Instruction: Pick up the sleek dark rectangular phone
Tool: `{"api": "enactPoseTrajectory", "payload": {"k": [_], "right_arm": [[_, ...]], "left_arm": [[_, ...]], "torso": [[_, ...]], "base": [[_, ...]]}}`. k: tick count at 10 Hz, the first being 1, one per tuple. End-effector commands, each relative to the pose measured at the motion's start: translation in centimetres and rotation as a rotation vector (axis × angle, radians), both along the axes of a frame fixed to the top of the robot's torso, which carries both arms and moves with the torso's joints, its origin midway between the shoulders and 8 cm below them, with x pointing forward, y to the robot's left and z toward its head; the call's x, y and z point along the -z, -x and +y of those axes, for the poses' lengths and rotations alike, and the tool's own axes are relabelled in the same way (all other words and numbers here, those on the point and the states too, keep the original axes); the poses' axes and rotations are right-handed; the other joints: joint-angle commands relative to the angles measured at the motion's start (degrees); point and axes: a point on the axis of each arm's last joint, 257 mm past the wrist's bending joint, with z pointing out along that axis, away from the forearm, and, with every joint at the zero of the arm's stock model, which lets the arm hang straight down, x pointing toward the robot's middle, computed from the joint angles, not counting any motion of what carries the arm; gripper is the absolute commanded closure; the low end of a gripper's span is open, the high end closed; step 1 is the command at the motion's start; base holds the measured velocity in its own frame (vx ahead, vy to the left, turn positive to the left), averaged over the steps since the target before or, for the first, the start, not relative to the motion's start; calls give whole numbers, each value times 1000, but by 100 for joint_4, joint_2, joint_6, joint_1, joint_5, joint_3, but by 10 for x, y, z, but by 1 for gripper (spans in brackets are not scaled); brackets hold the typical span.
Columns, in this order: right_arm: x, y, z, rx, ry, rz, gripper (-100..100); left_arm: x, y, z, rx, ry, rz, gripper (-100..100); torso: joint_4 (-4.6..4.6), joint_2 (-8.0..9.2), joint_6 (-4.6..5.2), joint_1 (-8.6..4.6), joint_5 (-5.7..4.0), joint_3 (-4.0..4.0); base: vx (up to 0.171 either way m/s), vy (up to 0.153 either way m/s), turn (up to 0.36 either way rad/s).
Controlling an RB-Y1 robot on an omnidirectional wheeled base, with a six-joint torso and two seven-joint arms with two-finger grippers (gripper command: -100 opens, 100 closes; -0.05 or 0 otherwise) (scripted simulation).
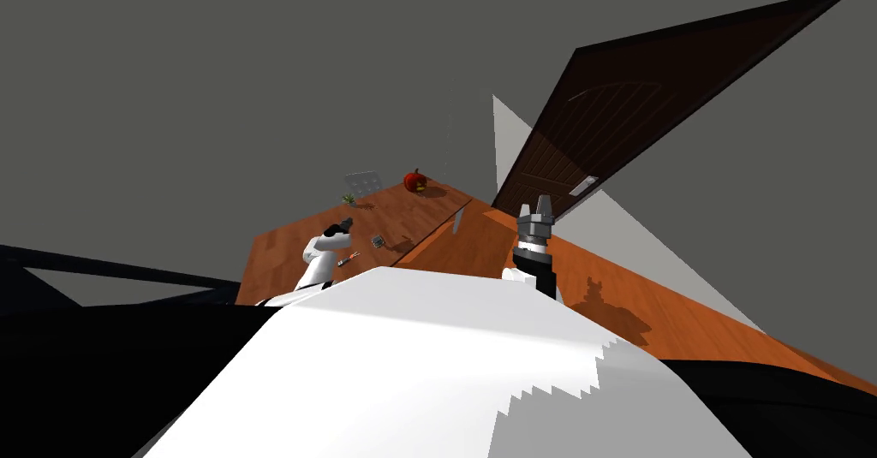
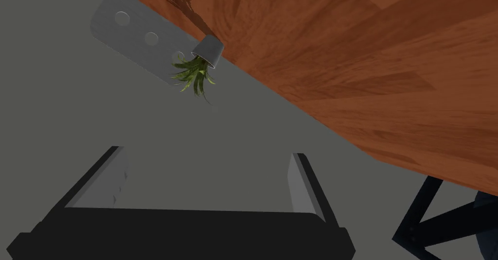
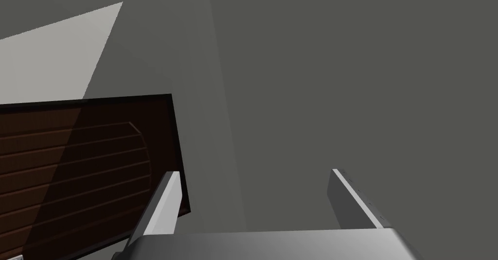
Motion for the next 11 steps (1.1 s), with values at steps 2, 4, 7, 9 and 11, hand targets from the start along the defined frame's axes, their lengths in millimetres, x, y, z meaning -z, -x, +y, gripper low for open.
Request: {"api": "enactPoseTrajectory", "payload": {"k": [2, 4, 7, 9, 11], "right_arm": [[0, 0, 0, 0, 0, 0, 0], [0, 0, 0, 0, 0, 0, 0], [0, 0, 0, 0, 0, 0, 0], [0, 0, 0, 0, 0, 0, 0], [0, 0, 0, 0, 0, 0, 0]], "left_arm": [[14, 2, 5, -21, 26, 59, -100], [29, 6, 6, -37, 55, 116, -100], [61, 23, 3, -65, 116, 216, -100], [78, 30, -2, -75, 158, 281, -100], [93, 37, -10, -81, 202, 344, -100]], "torso": [[0, -1, 1, -3, -1, 0], [0, 0, 1, 1, 0, 0], [1, 1, 5, 2, 0, 1], [1, 1, 4, 3, 0, 1], [1, 2, 4, 1, 0, 1]], "base": [[-4, 4, -74], [-9, 19, -116], [-10, 20, -94], [-12, 20, -106], [-12, 17, -95]]}}
